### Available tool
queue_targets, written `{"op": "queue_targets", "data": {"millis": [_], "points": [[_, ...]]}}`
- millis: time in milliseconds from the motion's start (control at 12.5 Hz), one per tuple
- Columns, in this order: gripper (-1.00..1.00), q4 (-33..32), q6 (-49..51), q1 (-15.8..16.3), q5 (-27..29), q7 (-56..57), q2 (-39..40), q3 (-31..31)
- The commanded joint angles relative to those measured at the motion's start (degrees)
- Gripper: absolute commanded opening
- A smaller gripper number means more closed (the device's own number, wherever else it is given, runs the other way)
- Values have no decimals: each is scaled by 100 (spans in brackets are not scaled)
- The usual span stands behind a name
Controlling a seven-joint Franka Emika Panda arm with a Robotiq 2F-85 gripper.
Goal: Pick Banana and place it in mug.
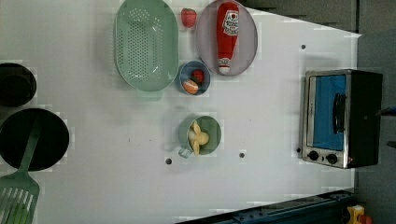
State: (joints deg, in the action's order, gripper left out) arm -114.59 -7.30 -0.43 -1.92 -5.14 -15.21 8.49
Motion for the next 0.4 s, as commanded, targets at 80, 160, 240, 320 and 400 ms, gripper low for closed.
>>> {"op": "queue_targets", "data": {"millis": [80,160,240,320,400], "points": [[100,83,288,210,29,435,-41,-108],[100,82,288,210,29,435,-33,-113],[100,82,289,210,29,435,-32,-114],[100,81,288,210,29,435,-32,-114],[100,81,288,210,29,435,-32,-114]]}}
